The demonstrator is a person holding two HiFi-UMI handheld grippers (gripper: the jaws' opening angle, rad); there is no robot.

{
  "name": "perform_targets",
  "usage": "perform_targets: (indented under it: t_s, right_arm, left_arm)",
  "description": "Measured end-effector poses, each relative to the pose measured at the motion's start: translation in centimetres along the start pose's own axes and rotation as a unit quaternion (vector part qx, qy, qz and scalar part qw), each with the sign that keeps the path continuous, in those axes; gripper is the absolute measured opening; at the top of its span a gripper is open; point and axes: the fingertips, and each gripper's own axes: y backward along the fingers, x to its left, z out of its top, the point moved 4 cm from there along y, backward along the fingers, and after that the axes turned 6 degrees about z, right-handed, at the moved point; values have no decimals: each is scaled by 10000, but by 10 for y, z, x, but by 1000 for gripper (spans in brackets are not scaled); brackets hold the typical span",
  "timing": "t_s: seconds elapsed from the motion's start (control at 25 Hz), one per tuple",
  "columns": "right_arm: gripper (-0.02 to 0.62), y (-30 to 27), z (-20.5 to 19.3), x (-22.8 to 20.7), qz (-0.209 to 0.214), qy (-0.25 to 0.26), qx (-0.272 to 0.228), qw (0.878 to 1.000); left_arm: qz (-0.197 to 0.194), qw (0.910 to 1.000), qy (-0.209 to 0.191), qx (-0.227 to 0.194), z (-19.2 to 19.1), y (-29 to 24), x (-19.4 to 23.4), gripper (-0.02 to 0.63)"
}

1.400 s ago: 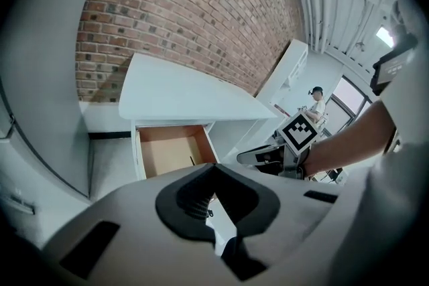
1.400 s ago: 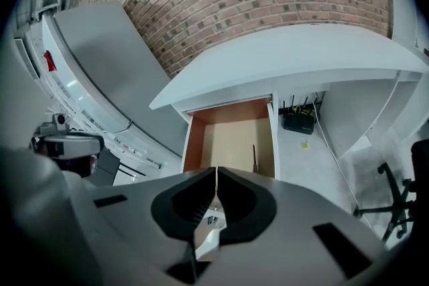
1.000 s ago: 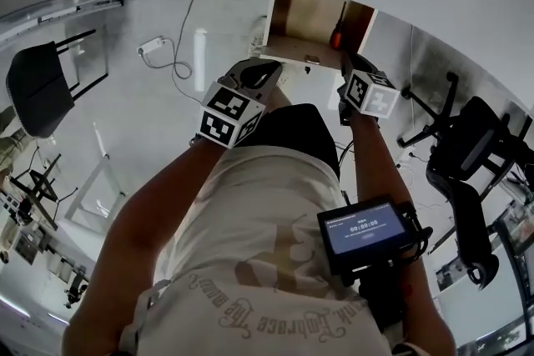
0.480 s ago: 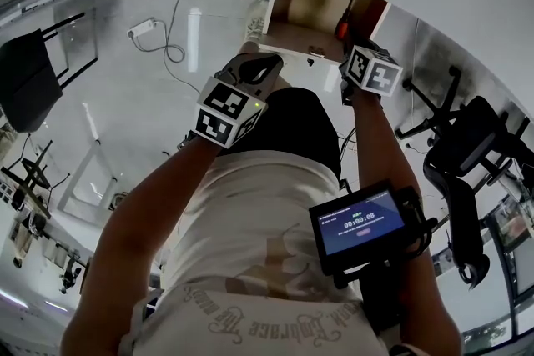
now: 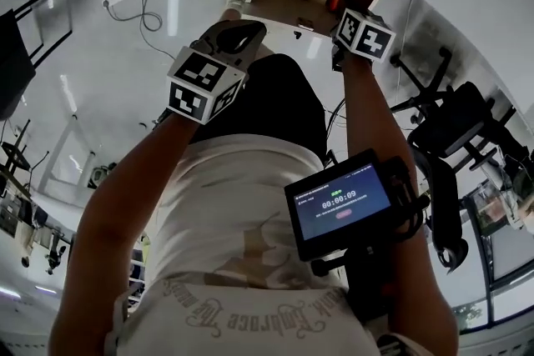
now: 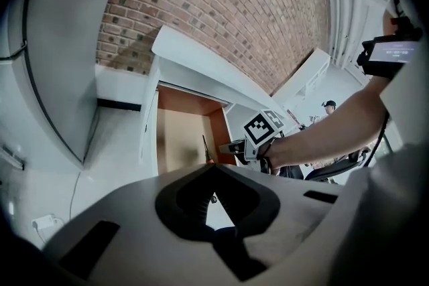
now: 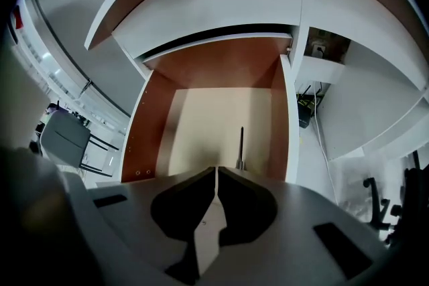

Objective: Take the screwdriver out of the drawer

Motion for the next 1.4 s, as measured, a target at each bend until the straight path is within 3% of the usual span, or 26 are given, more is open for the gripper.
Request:
perform_targets:
  t_s: [0.44,0.8,0.88,0.96,1.4]
  right_arm:
    - [25,-38,2,-6,-29,2,131,9999]
    - [28,-44,2,-15,-2,-337,312,9989]
    - [53,-46,3,-17,-42,-336,390,9987]
    - [115,-47,3,-19,-100,-307,492,9983]
    - [123,-49,1,-35,-787,-431,1039,9905]
  left_arm:
    - [-68,9998,206,42,-6,-24,24,18]
    - [45,9995,305,54,-6,-19,15,18]
    - [69,9995,313,52,-5,-17,14,19]
    - [110,9993,345,27,-3,-13,15,18]
    - [131,9986,514,-58,8,-7,6,18]
